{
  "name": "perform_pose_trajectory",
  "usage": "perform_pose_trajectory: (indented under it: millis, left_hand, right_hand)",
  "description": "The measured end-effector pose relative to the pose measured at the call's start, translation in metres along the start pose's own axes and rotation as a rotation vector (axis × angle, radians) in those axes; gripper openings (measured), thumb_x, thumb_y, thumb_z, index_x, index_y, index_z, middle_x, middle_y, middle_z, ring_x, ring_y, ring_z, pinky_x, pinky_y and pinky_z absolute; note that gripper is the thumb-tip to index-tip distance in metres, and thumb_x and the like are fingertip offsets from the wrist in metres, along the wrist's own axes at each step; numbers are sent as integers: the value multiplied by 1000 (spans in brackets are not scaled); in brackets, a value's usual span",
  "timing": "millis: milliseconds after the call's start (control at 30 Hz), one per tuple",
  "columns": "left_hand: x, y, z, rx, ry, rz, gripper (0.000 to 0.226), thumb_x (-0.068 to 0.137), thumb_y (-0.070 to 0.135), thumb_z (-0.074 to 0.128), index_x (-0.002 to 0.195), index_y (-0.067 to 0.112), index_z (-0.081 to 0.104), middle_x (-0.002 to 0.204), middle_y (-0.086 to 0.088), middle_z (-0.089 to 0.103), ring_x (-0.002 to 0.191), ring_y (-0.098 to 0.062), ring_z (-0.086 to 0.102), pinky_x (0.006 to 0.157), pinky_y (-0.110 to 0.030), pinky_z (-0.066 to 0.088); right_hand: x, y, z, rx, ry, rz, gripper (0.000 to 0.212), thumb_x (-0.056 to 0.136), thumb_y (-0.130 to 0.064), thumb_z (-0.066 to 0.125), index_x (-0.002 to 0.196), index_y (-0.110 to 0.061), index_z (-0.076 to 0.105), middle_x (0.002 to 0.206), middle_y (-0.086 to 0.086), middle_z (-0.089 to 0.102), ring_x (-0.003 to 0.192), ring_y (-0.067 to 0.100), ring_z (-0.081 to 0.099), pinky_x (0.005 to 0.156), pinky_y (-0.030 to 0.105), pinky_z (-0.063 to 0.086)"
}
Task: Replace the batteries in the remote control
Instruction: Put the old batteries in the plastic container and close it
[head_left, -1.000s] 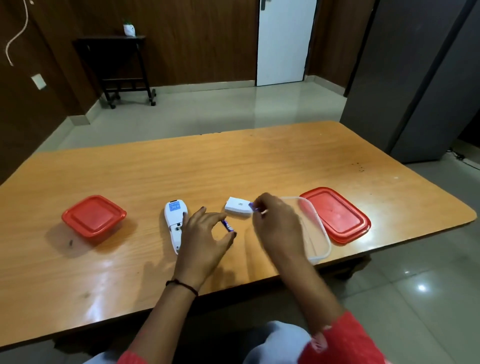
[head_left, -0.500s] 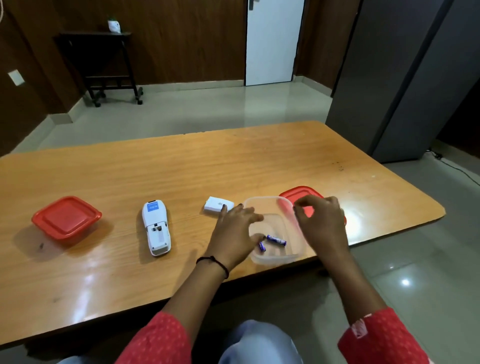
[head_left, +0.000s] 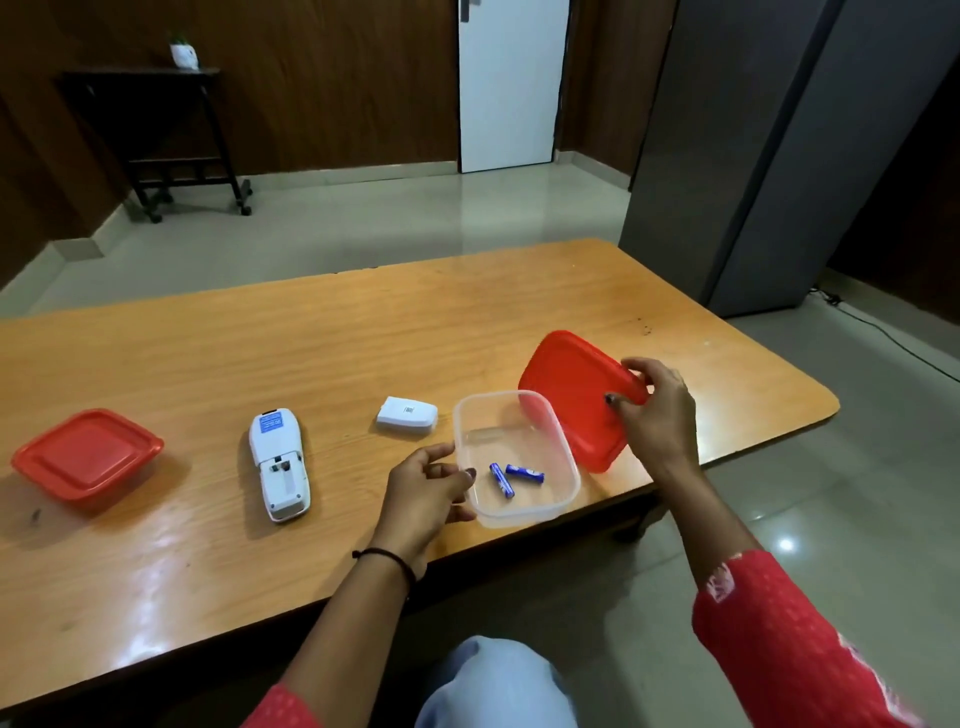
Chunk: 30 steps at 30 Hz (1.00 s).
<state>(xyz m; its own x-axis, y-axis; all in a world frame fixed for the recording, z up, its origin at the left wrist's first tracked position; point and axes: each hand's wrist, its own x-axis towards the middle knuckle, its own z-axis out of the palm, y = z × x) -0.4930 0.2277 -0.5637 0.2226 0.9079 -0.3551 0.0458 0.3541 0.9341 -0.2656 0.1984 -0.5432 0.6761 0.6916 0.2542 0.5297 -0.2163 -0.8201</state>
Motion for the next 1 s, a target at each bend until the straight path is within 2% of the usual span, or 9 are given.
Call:
perform_pose_trajectory:
  millis: [133, 233, 300, 367, 500, 633, 733, 900, 1000]
  left_hand:
    - [-4, -4, 2, -123, 7, -48, 39, 85, 1, 62, 122, 12, 54, 95, -12, 65, 50, -8, 64, 54, -28, 56]
    - [-7, -8, 2, -199, 3, -54, 40, 85, 2, 63, 123, 12, 55, 97, -15, 68, 50, -13, 65, 57, -30, 58]
    - [-9, -10, 3, -269, -1, -67, 36, 86, 1, 60, 121, 11, 57, 96, -15, 69, 49, -15, 65, 59, -34, 58]
    - [-11, -12, 5, -317, 13, -76, 29, 88, 1, 58, 117, 8, 61, 95, -16, 70, 54, -19, 65, 57, -35, 57]
    - [-14, -13, 5, -404, 58, -89, 21, 95, 5, 48, 108, 3, 64, 90, -17, 71, 66, -21, 66, 45, -24, 53]
    - [-15, -13, 3, -414, -1, -99, 21, 91, 9, 57, 108, 0, 64, 87, -16, 71, 60, -16, 68, 50, -28, 56]
    - [-11, -14, 2, -341, -2, -127, 26, 87, 5, 62, 113, 1, 61, 85, -15, 70, 58, -16, 67, 61, -35, 60]
    - [-9, -11, -1, -270, -4, -113, 21, 87, 4, 62, 107, -1, 61, 86, -14, 71, 59, -13, 67, 51, -26, 56]
    - [-10, -9, -4, -235, -13, -102, 12, 86, 3, 62, 97, 1, 62, 88, -17, 71, 68, -19, 68, 52, -26, 57]
  right_hand:
    - [-53, -31, 5, 21, 9, -402, 34, 83, -5, 68, 116, -9, 63, 109, 1, 66, 96, 12, 62, 82, 23, 50]
    - [-91, -22, 23, -180, -81, -618, 31, 75, -6, 75, 105, -8, 70, 103, 8, 73, 93, 23, 69, 82, 34, 56]
    - [-109, -14, 35, -271, -97, -689, 25, 75, -14, 73, 99, -10, 72, 102, 7, 74, 95, 25, 68, 80, 41, 56]
    - [-123, -13, 44, -300, -115, -734, 24, 80, -23, 61, 98, -12, 73, 103, 4, 74, 98, 23, 68, 83, 39, 53]
    - [-132, -13, 51, -395, -150, -737, 31, 85, -32, 50, 97, -17, 74, 104, 1, 74, 101, 20, 67, 83, 37, 50]
    - [-129, -7, 55, -370, -171, -680, 32, 87, -30, 48, 99, -17, 73, 107, 1, 73, 106, 21, 65, 87, 40, 49]
    - [-125, -10, 51, -152, -143, -553, 33, 89, -32, 48, 108, -16, 70, 114, 2, 70, 115, 20, 56, 91, 42, 49]
    - [-88, -5, 40, -21, -2, -56, 39, 97, -36, 41, 127, -16, 56, 127, 5, 57, 123, 16, 34, 97, 40, 39]
    - [-70, 15, 53, 95, -150, 219, 48, 96, -50, 31, 101, -15, 64, 109, 14, 57, 112, 32, 50, 75, 35, 46]
